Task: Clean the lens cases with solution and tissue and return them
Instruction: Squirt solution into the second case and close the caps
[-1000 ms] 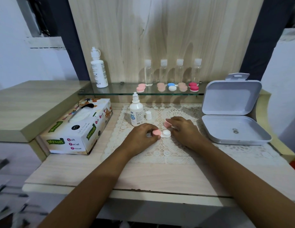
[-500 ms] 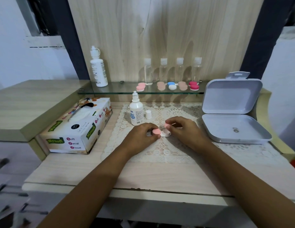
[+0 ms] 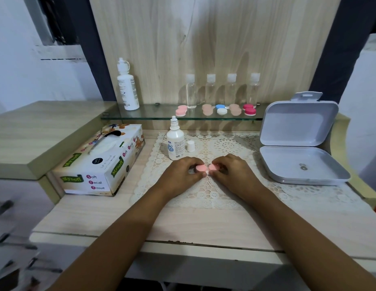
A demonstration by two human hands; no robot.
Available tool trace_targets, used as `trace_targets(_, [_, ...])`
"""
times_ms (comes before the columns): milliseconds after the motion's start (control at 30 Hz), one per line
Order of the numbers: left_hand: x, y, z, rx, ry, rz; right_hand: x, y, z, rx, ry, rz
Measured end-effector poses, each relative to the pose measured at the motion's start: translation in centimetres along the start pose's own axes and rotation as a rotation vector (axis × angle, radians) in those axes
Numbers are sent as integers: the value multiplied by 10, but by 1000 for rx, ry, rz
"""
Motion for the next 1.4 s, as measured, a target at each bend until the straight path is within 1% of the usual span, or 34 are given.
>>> trace_targets(100, [0, 0, -1, -4, 2, 3, -1, -1, -1, 16, -17, -13])
trace_targets(267, [0, -2, 0, -21, -5, 0, -4, 1, 0, 116, 13, 42])
trace_targets(333, [0, -3, 1, -20, -10, -5, -3, 1, -1, 79, 14, 61])
trace_targets(433, [0, -2, 0, -10, -7, -1, 0, -1, -1, 23, 6, 18])
trace_targets(533, [-1, -3, 0, -9, -9, -8, 0, -4, -1, 47, -18, -21])
trace_targets(733, [-1, -4, 1, -12, -13, -9, -3, -4, -3, 157, 32, 38])
trace_targets(800, [-1, -4, 1, -7, -14, -14, -1, -6, -4, 134, 38, 35])
trace_targets(967, [-2, -4, 0, -5, -11, -25, 0, -4, -4, 92, -16, 5])
trace_targets(1033, [-2, -4, 0, -2, -13, -27, -1, -4, -4, 101, 1, 13])
trace_targets(1133, [-1, -3, 0, -4, -10, -16, -3, -3, -3, 180, 30, 37])
trace_targets(1300, [-2, -5, 1, -10, -10, -15, -3, -2, -4, 126, 44, 24])
trace_targets(1400, [-2, -5, 1, -13, -13, -16, -2, -4, -5, 149, 37, 35])
Point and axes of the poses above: each hand's wrist, its own x-axis towards the middle knuckle, its own z-axis out of the back of the hand, y = z × x, the point moved 7 cm from there along x, towards the middle knuckle, and after that the axes turned 5 degrees about -x, right-handed, at the moved point
